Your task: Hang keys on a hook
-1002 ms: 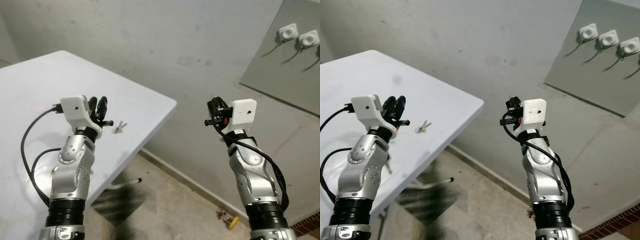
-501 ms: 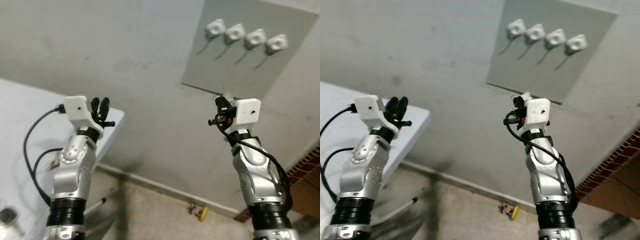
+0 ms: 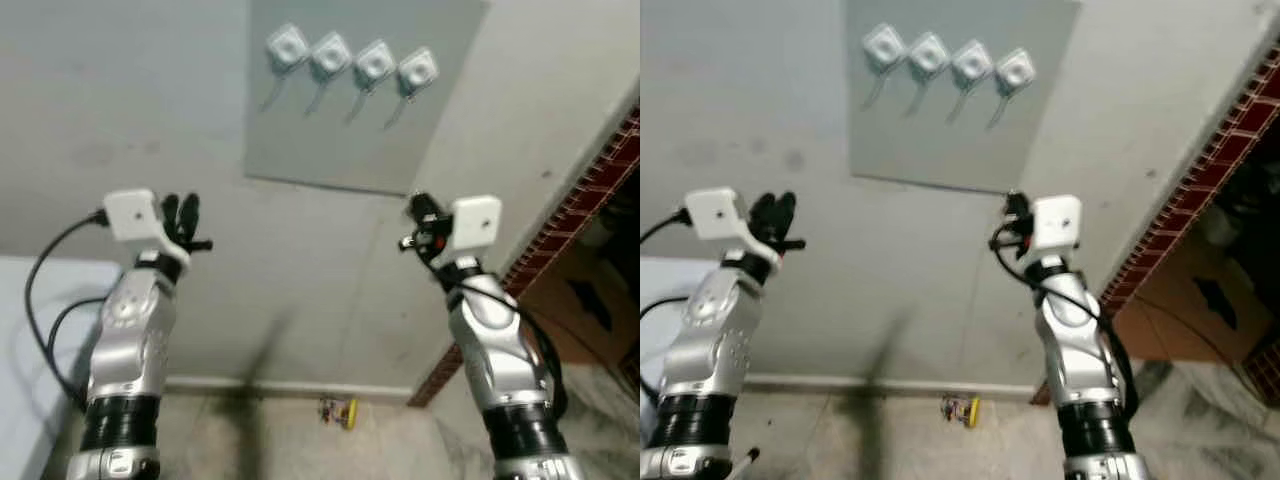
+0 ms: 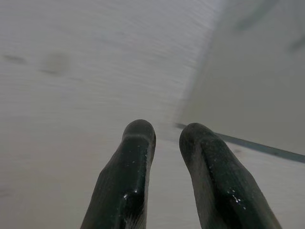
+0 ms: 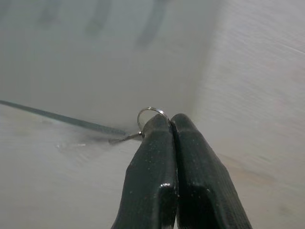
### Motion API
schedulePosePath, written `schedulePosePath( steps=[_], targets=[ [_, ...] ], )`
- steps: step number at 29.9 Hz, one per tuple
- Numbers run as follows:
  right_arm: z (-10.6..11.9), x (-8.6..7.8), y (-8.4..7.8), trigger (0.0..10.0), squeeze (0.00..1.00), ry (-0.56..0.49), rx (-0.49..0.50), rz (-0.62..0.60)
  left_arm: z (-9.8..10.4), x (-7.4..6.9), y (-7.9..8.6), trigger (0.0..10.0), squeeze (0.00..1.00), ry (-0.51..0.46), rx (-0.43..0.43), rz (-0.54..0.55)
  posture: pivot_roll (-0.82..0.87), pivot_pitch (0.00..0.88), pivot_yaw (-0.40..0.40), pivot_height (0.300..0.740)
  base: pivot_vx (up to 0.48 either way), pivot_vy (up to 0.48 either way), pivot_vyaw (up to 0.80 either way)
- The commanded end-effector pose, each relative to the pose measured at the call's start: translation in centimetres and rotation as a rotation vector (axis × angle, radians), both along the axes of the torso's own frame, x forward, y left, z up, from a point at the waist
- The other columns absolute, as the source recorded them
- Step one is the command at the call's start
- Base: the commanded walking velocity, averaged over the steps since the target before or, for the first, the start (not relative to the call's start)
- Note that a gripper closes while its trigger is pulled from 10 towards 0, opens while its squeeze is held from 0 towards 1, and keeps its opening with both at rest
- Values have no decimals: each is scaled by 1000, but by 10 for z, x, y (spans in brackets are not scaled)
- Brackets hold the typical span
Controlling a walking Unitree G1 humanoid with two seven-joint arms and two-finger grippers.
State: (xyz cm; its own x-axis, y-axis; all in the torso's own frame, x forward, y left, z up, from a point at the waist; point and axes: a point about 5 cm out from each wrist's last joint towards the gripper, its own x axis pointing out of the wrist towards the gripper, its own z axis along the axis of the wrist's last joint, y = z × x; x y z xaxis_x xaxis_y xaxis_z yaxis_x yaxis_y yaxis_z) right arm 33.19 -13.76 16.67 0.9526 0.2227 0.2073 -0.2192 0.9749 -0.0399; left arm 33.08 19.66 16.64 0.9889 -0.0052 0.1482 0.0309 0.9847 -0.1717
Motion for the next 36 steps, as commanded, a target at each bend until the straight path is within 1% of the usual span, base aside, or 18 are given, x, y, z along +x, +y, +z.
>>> schedulePosePath(
  steps=[1,4,7,10,12,15,16,21,22,23,24,26,27,30,31,32,34,36],
  targets=[
    [2,0,-12,10000,0,3,-3,-35,0,2,-12,10000,0,7,-16,-22,-10,0,-98,740,0,0,0],
    [-1,0,-10,10000,0,23,-4,-18,2,2,-14,10000,0,0,-33,-26,-10,0,-98,740,0,0,0],
    [-3,-1,-8,10000,0,26,-42,-27,0,5,-16,10000,0,49,-18,-7,-12,0,-98,740,0,0,0],
    [-2,2,-8,10000,0,57,-75,-58,9,6,-25,10000,0,21,12,-73,-14,0,-97,740,0,0,0],
    [-1,6,-8,10000,0,84,-109,-79,16,8,-34,10000,0,-2,58,-138,-12,0,-101,740,0,0,0],
    [4,9,-8,10000,0,74,-124,-82,21,11,-39,10000,0,-7,98,-163,-13,0,-101,740,0,0,0],
    [9,12,-8,10000,0,75,-121,-63,27,15,-43,10000,0,-16,127,-192,-15,0,-100,740,0,0,0],
    [19,20,-7,10000,0,80,-96,-38,38,21,-51,10000,0,-37,168,-238,-18,0,-100,740,0,0,0],
    [29,21,-2,10000,0,11,-86,25,43,23,-56,10000,0,-53,171,-268,-20,0,-99,740,0,0,0],
    [29,21,-2,10000,0,11,-86,25,43,23,-56,10000,0,-53,171,-268,-20,0,-99,740,0,0,0],
    [40,21,6,10000,0,-41,-68,115,49,24,-64,10000,0,-72,178,-306,-26,0,-98,740,0,0,0],
    [44,22,9,10000,0,-49,-57,153,52,25,-67,10000,0,-79,184,-322,-28,0,-96,740,0,0,0],
    [51,26,14,10000,0,-47,-38,203,55,26,-72,10000,0,-85,195,-346,-28,0,-96,740,0,0,0],
    [56,28,18,10000,0,-50,-26,255,57,27,-75,10000,0,-94,202,-363,-32,0,-98,740,0,0,0],
    [63,29,22,10000,0,-62,-6,316,61,27,-79,10000,0,-105,207,-393,-32,0,-99,740,0,0,0],
    [63,29,22,10000,0,-62,-6,316,61,27,-79,10000,0,-105,207,-393,-32,0,-99,740,0,0,0],
    [69,30,28,10000,0,-67,36,406,67,25,-82,10000,0,-127,226,-427,-30,9,-102,740,0,0,0],
    [72,31,30,10000,0,-69,51,435,69,24,-83,10000,0,-134,229,-445,-30,9,-102,740,0,0,0]
  ],
)
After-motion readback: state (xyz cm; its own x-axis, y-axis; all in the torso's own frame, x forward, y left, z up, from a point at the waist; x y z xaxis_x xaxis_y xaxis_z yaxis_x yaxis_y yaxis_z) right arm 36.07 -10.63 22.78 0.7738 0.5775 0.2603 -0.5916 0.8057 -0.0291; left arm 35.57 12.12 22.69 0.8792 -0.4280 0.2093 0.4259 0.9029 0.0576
